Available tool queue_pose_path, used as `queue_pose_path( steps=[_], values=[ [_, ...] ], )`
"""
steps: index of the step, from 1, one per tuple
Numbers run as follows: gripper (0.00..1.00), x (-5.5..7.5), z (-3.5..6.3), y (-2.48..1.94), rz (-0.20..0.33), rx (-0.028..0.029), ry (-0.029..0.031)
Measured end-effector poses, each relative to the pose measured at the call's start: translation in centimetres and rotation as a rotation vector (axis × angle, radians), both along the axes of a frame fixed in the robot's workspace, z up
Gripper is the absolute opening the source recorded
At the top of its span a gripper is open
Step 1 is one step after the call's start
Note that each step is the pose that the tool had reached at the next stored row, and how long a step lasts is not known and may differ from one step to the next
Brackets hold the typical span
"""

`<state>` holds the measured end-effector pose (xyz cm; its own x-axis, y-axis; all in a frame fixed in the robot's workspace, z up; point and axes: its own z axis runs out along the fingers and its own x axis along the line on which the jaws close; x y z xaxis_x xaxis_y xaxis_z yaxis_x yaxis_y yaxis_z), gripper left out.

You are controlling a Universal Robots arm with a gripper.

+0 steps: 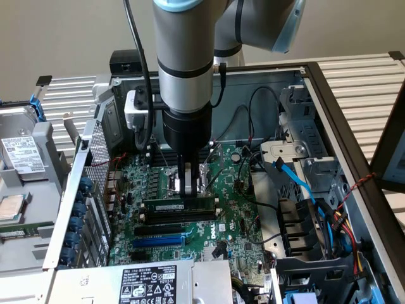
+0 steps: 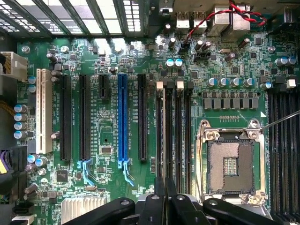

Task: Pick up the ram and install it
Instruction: 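Insert the ram into the slot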

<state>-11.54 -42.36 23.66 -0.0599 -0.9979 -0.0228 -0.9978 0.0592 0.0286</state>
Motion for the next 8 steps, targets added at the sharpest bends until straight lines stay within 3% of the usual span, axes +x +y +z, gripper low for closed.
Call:
queue_pose_path(
  steps=[8],
  values=[
    [0.12,0.00,-0.05,0.00,0.010,0.0000,0.0000]
  ],
)
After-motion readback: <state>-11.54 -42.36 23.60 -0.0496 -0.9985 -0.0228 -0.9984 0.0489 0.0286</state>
